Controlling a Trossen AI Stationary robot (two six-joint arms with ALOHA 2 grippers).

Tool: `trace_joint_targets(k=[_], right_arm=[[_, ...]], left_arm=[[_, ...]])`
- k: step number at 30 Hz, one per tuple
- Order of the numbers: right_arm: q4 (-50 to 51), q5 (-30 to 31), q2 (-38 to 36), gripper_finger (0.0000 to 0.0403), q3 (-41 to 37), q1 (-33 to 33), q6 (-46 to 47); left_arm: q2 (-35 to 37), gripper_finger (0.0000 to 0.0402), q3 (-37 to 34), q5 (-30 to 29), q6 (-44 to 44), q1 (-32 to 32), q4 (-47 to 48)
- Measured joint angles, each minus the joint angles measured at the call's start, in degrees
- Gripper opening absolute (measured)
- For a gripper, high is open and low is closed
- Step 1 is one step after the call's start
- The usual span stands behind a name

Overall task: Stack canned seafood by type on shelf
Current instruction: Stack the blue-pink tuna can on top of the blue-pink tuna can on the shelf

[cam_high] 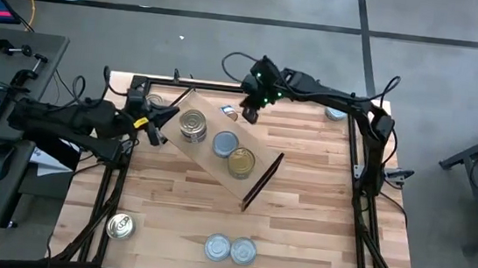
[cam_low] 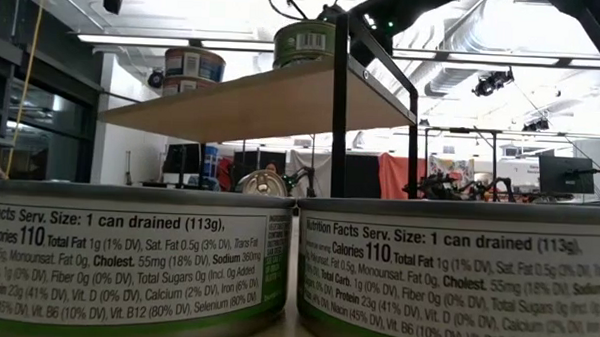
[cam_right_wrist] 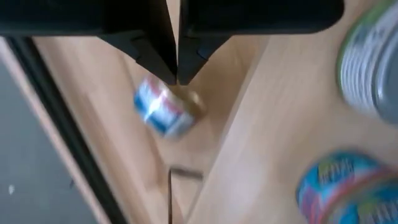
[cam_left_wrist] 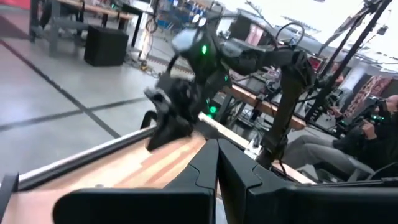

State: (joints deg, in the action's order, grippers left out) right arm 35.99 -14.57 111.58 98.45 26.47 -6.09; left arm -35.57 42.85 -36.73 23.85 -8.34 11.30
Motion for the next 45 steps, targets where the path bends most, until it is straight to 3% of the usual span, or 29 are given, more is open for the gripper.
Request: trace_joint_targets(k=[4,9,13,16,26,34,45], right_arm=[[-6.5,-4.5,3.0,0.0045,0.1,0.8,2.6],[-12.4,-6.0,8.3,0.0138,1.3,1.0,10.1],[-8.7,-5.4,11.9,0.0203,4.8,1.2,15.2],[-4.1,-5.3,13.8,0.0231,7.6,1.7,17.5],[0.0,-4.2,18.7,0.024,13.2,2.5,15.1],[2.1,-5.4,19.7,0.024,16.1,3.5,-6.8],[8.2,-5.6,19.8,0.024,17.1,3.1,-27.0]], left_arm=[[-0.4,0.0,0.0,-1.4,3.4,0.1,1.0],[-0.5,0.0,0.0,-3.8,7.3,0.1,1.0],[-0.5,0.0,0.0,-4.5,10.5,0.1,1.0],[-0.5,0.0,0.0,-5.2,12.1,0.1,1.0],[-0.6,0.0,0.0,-8.0,13.6,0.1,1.6],[-1.3,0.0,0.0,-7.4,14.9,0.1,1.8],[-1.7,0.0,0.0,-5.7,15.1,0.1,3.5]])
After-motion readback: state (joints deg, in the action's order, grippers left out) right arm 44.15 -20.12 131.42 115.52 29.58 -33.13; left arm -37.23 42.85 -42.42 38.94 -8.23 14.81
